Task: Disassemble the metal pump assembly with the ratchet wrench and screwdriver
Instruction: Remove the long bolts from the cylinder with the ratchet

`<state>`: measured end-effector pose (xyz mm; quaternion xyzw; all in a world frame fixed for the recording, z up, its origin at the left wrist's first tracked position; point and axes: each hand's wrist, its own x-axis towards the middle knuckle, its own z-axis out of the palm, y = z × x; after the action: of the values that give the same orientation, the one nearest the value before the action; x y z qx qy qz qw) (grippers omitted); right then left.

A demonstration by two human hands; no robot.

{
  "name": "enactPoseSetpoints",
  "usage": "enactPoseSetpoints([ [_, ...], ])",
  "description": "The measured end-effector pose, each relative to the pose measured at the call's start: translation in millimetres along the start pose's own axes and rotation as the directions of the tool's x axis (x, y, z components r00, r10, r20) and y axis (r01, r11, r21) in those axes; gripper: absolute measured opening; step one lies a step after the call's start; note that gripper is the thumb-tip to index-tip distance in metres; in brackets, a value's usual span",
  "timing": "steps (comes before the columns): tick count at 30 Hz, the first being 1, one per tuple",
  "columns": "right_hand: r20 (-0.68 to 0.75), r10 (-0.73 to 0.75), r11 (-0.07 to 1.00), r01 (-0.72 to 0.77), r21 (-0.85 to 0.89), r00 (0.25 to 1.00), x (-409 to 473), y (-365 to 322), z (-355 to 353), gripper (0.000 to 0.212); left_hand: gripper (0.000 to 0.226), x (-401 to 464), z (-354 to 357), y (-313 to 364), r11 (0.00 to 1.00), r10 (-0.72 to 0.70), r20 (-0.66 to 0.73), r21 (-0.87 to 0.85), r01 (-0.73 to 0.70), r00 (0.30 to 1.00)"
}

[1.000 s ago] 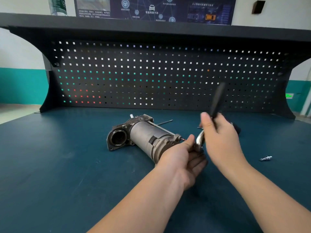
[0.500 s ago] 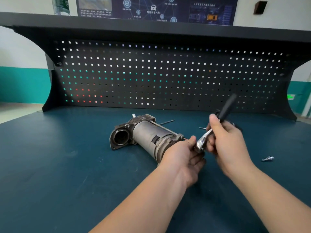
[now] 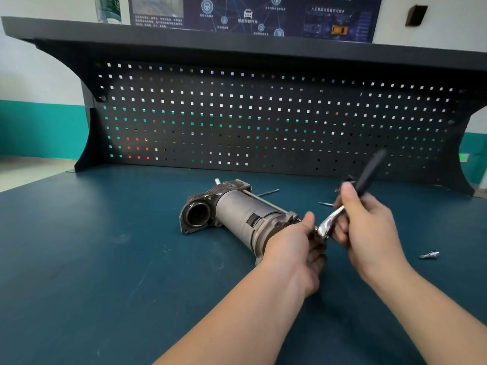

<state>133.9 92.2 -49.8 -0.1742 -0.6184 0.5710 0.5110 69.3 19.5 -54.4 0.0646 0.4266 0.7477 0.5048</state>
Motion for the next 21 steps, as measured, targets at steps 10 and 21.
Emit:
enactPoseSetpoints([
  [10,-0.046,0.407,0.853,-0.361,0.378,0.912,-2,-1,7,0.036,0.013,0,-1,3,0.998,0.007,0.021,-0.070,-0.006,1.000],
  [21,0.232,-0.440,0.763,0.497,-0.412,0.868,-14,0,8,0.030,0.020,-1,-3,0,0.999,0.020,0.021,-0.049,-0.019,1.000],
])
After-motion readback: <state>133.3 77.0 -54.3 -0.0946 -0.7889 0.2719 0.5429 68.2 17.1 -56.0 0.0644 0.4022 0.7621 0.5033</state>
